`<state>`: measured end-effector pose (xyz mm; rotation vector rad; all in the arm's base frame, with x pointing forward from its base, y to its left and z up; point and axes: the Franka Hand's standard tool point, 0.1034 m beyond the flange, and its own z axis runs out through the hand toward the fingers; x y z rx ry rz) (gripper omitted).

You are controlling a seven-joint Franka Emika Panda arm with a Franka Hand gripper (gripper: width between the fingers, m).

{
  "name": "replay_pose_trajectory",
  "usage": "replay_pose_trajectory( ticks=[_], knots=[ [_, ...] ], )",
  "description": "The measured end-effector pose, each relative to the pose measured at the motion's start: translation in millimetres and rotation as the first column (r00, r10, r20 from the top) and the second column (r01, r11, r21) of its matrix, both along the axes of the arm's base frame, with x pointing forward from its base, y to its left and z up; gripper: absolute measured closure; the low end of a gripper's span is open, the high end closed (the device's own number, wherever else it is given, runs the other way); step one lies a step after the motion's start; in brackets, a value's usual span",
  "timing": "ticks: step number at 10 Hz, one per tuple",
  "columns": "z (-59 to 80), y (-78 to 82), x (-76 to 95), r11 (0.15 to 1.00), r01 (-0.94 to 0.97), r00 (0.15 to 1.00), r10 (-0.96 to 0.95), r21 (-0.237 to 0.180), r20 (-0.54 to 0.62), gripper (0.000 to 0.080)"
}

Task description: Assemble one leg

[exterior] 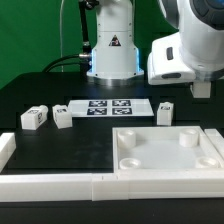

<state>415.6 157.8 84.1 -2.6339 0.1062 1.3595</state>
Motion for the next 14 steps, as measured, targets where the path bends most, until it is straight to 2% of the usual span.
replay_pose_trajectory(
  ticks=[1,2,5,6,7,8,9,10,11,12,13,14],
  knots=[
    [0.0,0.1,0.3,1.000,0.000,1.000,0.000,0.000,0.002,0.0511],
    [-5.1,2.7,11.2,1.000,0.017,0.996,-0.017,-0.005,0.088,0.0511],
    [-2.8,0.5,17.4,0.997,0.067,0.919,-0.047,-0.039,0.391,0.0509],
    [4.4,-9.4,26.3,0.998,0.052,0.888,-0.033,-0.030,0.458,0.0509],
    [15.0,-18.8,43.3,0.997,0.066,0.849,-0.043,-0.026,0.526,0.0509],
    [21.7,-23.6,63.5,0.995,0.094,0.758,-0.055,-0.025,0.650,0.0509],
    [26.5,-26.6,70.0,0.994,0.105,0.690,-0.056,-0.023,0.722,0.0509],
    [25.0,-25.5,72.8,0.993,0.118,0.598,-0.054,-0.021,0.800,0.0509],
    [22.7,-24.2,68.7,0.993,0.119,0.547,-0.047,-0.022,0.836,0.0509],
    [24.2,-23.3,74.5,0.991,0.130,0.443,-0.047,-0.012,0.895,0.0509],
    [21.7,-22.3,71.7,0.992,0.128,0.403,-0.042,-0.011,0.914,0.0509],
    [18.7,-23.4,76.3,0.997,0.068,0.405,-0.006,-0.024,0.914,0.0509]
  ],
)
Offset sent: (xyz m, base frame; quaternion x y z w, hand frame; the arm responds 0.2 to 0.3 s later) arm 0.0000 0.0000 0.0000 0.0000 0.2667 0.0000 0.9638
